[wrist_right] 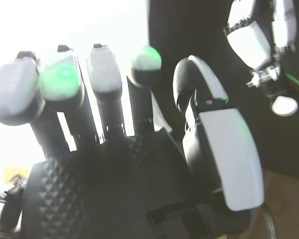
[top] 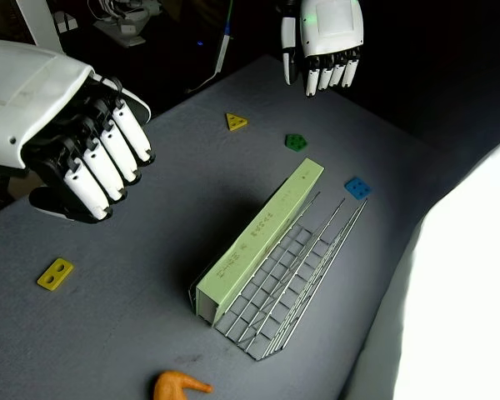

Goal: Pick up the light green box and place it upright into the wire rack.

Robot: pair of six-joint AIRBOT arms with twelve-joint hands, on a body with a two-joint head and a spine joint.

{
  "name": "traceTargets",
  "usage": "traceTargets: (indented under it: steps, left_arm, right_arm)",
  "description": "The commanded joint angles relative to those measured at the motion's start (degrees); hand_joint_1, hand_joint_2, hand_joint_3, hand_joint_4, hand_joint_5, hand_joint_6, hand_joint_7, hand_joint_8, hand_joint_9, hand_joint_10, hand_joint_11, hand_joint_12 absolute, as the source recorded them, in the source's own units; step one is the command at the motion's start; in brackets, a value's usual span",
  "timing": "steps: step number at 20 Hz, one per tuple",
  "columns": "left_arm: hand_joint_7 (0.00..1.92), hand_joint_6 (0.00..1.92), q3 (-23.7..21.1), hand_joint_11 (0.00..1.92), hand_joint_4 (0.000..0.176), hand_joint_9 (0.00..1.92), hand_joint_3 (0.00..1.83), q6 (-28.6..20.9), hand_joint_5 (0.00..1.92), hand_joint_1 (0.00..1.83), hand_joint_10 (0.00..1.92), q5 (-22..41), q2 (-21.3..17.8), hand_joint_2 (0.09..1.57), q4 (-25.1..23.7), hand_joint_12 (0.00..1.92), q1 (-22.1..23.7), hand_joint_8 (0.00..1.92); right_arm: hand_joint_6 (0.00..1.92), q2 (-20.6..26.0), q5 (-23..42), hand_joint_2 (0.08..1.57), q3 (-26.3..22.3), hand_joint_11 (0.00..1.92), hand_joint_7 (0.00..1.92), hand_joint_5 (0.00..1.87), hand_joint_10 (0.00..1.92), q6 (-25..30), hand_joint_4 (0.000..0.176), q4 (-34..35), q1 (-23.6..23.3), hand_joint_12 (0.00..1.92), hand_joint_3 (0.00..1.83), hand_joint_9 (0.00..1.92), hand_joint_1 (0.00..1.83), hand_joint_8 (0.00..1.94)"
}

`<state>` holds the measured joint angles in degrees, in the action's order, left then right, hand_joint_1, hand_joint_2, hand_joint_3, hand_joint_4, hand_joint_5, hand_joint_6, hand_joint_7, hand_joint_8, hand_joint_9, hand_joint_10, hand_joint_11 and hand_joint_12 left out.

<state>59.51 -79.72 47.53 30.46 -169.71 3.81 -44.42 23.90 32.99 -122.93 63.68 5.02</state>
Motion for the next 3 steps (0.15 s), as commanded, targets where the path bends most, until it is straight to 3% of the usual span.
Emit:
traceTargets:
  steps: [1,3]
  left_arm:
    - [1.15,1.92,0.29,1.04,0.000,1.16,0.01,0.56,0.95,0.32,1.92,-3.96,-0.15,1.46,1.09,1.92,0.71,1.92]
    - [1.14,1.92,0.19,1.05,0.000,1.15,0.00,0.59,0.94,0.34,1.92,-3.95,-0.12,1.46,1.16,1.92,1.00,1.92]
  right_arm:
    - [1.92,0.43,3.14,1.41,0.00,1.36,1.29,1.12,1.92,1.34,0.000,-3.57,-0.47,1.92,0.01,1.32,0.11,1.94]
    - [1.92,0.86,3.35,1.42,0.00,1.35,1.27,1.10,1.92,5.19,0.000,-7.82,-0.47,1.92,0.00,1.30,0.12,1.94]
